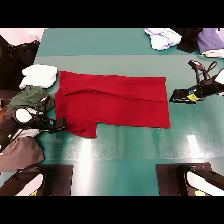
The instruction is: Fold the shirts.
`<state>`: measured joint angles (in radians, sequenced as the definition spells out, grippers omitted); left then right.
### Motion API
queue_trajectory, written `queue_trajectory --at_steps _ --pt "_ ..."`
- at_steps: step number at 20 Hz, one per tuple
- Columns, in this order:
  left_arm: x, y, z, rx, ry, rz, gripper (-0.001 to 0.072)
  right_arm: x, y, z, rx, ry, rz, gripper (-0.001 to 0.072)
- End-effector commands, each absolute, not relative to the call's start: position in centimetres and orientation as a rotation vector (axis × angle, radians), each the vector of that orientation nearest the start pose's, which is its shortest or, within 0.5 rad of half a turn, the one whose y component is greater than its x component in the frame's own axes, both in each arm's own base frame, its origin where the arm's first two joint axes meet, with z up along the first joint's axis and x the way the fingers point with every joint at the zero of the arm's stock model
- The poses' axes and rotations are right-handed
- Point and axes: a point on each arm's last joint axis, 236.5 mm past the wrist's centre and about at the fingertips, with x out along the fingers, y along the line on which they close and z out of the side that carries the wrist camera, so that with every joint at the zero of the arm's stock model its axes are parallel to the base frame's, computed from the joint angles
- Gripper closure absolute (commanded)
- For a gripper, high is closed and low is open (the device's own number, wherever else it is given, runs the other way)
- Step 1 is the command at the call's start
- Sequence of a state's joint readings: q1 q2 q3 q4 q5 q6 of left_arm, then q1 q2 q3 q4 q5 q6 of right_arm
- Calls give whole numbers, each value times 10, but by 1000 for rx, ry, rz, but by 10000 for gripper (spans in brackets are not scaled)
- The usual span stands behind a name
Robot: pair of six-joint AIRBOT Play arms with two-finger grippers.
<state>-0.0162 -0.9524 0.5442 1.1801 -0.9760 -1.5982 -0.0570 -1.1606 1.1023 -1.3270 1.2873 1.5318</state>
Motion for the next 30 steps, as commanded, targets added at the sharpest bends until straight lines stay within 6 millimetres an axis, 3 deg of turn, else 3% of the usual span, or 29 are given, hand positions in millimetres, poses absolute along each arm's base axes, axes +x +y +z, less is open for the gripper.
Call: queue_trajectory --at_steps 1,3,6,9,12,15,17,19,21,23,26,30 --pt "261 -79 -69 -430 1334 -110 680 335 32 28 226 1346 123 220" --pt "261 -79 -69 -421 1335 -116 682 326 26 18 245 1379 105 220" --pt "256 -80 -70 -399 1354 -137 682 298 11 -24 312 1472 43 220" --pt "255 -80 -70 -400 1357 -137 682 281 1 -53 361 1509 -6 220" --pt "254 -80 -70 -400 1362 -139 681 263 10 -77 382 1583 2 220" --pt "251 -81 -71 -399 1375 -141 681 264 34 -88 392 1620 59 221" --pt "250 -81 -71 -399 1377 -143 681 268 45 -90 355 1631 90 240" --pt "248 -81 -71 -397 1386 -145 681 266 51 -93 340 1659 107 308" --pt "245 -82 -70 -376 1399 -169 682 256 50 -95 331 1702 109 686" --pt "242 -84 -62 -358 1417 -194 682 251 40 -88 284 1705 108 699" --pt "235 -88 -32 -327 1398 -249 683 245 19 -58 270 1646 65 700" --pt "193 -105 12 -328 1417 -363 683 219 -10 -18 362 1598 -21 700"
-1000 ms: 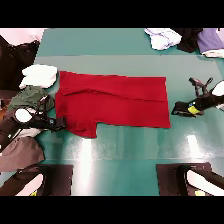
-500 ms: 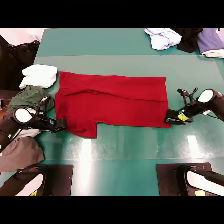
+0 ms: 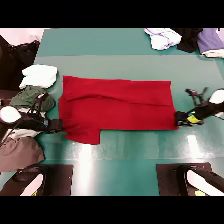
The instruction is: Fold the shirts.
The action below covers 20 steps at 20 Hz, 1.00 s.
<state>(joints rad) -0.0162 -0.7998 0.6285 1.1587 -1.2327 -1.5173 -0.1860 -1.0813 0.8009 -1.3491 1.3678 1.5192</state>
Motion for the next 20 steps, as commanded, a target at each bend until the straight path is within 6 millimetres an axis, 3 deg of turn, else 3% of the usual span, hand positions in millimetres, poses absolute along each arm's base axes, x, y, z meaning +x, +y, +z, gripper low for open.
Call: queue_trajectory --at_steps 1,4,7,10,12,16,20 --pt "181 -115 23 -350 1418 -410 683 216 -16 -9 382 1570 -45 700" --pt "157 -150 57 -458 1398 -577 683 204 -24 8 405 1528 -79 700" --pt "165 -161 76 -498 1331 -624 683 205 -21 16 407 1486 -72 700" --pt "221 -139 98 -432 1102 -496 683 221 -12 20 451 1441 -37 700" --pt "251 -119 106 -369 1020 -412 683 243 -7 29 492 1400 -2 700" --pt "308 -102 95 -370 960 -317 683 298 -24 46 495 1316 -7 700" --pt "360 -93 64 -401 925 -253 682 348 -35 39 505 1298 -4 700"
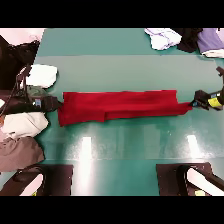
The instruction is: Fold the shirts.
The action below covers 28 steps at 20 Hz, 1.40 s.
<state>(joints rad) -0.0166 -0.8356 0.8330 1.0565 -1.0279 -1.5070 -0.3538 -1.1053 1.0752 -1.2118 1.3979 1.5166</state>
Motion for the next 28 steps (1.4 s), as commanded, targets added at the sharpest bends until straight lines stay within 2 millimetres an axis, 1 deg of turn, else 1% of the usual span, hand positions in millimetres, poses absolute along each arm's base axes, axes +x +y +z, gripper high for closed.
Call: queue_trajectory --at_steps 1,4,6,8,11,13,15,16,17,18,20,22,23,25,26,27,28 --pt "370 -92 57 -407 917 -241 682 357 -34 34 502 1307 3 700" --pt "396 -85 41 -423 904 -200 682 384 -24 13 482 1340 34 700" --pt "412 -82 34 -412 894 -189 682 400 -16 -1 467 1358 54 700" --pt "424 -81 28 -415 897 -180 681 413 -6 -13 451 1377 75 699" --pt "433 -79 14 -418 914 -164 681 430 2 -25 434 1380 90 699" --pt "434 -78 5 -419 929 -158 680 439 1 -29 429 1367 86 698" --pt "438 -76 6 -415 912 -150 679 443 0 -33 439 1363 75 697" --pt "440 -75 8 -415 904 -148 565 444 -1 -35 440 1363 72 639" --pt "442 -75 11 -414 897 -150 276 444 -4 -34 446 1362 67 374" --pt "444 -76 17 -410 893 -158 49 442 -8 -31 451 1362 62 182" --pt "445 -79 32 -386 893 -183 56 436 -21 -19 451 1347 55 173" --pt "443 -86 46 -367 913 -226 56 423 -38 -5 437 1350 66 174" --pt "438 -92 49 -375 942 -249 56 414 -45 -3 416 1371 93 174" --pt "427 -102 48 -403 993 -283 57 397 -54 -8 436 1423 115 174" --pt "421 -104 46 -403 1018 -293 166 394 -55 -13 462 1432 134 174" --pt "415 -106 43 -398 1044 -306 454 393 -53 -18 500 1432 166 173" --pt "410 -108 41 -392 1066 -318 663 393 -51 -24 538 1431 187 174"
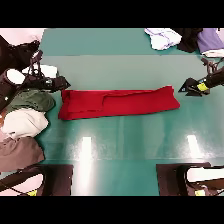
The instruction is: Fold the shirts.
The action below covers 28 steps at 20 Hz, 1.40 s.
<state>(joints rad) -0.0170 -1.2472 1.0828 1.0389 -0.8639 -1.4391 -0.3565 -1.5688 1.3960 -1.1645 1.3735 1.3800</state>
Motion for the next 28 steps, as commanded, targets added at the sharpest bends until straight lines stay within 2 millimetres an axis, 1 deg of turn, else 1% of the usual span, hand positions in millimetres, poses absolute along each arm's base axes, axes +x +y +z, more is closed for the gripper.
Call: queue_trajectory --at_steps 1,3,5,7,9,12,14,15,16,17,18,19,20,22,24,26,28 --pt "406 -109 40 -384 1083 -328 673 393 -51 -31 576 1432 202 174" --pt "400 -113 38 -386 1109 -347 674 392 -48 -50 625 1463 228 173" --pt "397 -115 38 -393 1122 -356 674 395 -38 -62 673 1476 287 173" --pt "395 -119 40 -413 1126 -368 674 401 -26 -69 729 1465 336 174" --pt "395 -120 40 -419 1125 -370 680 403 -22 -76 757 1469 353 174" --pt "395 -121 41 -426 1125 -373 680 396 -16 -86 773 1514 376 173" --pt "395 -124 42 -438 1123 -379 680 393 -5 -93 762 1546 404 175" --pt "395 -125 43 -442 1125 -384 680 394 3 -95 735 1550 429 189" --pt "394 -128 42 -431 1127 -389 681 394 11 -96 700 1551 462 289" --pt "391 -135 41 -413 1132 -404 681 394 17 -95 664 1543 496 421" --pt "390 -144 41 -396 1131 -422 681 394 23 -94 630 1538 525 586" --pt "388 -157 42 -378 1124 -447 682 394 26 -92 612 1533 544 699" --pt "387 -171 44 -362 1113 -472 682 394 26 -87 604 1525 547 698" --pt "382 -201 47 -332 1090 -524 682 396 26 -70 583 1494 553 699" --pt "375 -236 47 -307 1083 -579 683 397 28 -39 550 1441 567 700" --pt "369 -277 38 -261 1096 -651 683 402 44 8 579 1334 626 700" --pt "366 -315 20 -218 1139 -710 683 407 63 61 625 1210 687 700"
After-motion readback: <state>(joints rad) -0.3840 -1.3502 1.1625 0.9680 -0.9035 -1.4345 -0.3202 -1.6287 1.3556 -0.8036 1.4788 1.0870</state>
